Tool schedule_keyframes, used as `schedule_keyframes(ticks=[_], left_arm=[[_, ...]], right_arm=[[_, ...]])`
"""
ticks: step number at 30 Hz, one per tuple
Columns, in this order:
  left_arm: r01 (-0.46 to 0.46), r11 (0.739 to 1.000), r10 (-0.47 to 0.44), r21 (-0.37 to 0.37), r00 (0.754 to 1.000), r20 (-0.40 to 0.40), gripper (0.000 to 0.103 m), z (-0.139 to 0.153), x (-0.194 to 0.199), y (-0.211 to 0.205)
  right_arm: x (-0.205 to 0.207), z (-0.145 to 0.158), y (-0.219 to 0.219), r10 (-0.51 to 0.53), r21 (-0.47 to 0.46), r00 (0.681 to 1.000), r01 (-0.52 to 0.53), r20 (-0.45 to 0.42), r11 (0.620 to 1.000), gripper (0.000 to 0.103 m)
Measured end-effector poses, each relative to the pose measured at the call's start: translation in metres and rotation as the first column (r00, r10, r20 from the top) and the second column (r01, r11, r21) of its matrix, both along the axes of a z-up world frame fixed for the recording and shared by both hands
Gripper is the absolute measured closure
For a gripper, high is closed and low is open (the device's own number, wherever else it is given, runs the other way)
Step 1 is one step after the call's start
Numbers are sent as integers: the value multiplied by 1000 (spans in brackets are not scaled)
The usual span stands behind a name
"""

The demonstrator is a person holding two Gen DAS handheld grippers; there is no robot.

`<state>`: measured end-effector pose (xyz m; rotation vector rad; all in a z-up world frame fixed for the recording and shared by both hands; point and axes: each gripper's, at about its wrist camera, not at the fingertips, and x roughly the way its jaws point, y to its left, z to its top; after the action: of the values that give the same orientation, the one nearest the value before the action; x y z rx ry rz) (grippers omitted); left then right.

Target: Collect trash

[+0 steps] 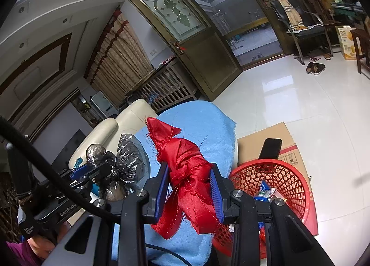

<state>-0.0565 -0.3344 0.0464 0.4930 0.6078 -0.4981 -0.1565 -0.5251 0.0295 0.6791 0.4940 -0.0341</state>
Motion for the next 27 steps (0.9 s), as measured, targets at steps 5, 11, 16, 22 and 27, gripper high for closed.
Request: schedule_keyframes(ticks=[5, 11, 16, 22, 27], left_arm=[[6, 1000, -6, 8, 1000, -10, 67, -3, 3, -2], [13, 1000, -13, 19, 1000, -18, 67, -6, 5, -3], [22, 999, -21, 29, 1000, -22, 67, -7, 6, -4], [30, 999, -29, 37, 999, -26, 67, -8, 7, -7], [41, 998, -39, 45, 999, -31, 67, -10, 8, -8]], right_arm=[[-1, -5, -3, -10, 14, 1000, 10, -9, 1000, 67], [-1, -7, -5, -22, 27, 1000, 22, -18, 999, 67], [-3, -9, -7, -29, 35, 999, 30, -22, 999, 66], [-5, -11, -11, -41, 45, 999, 42, -26, 998, 66], [-4, -14, -15, -48, 55, 999, 49, -27, 997, 66]])
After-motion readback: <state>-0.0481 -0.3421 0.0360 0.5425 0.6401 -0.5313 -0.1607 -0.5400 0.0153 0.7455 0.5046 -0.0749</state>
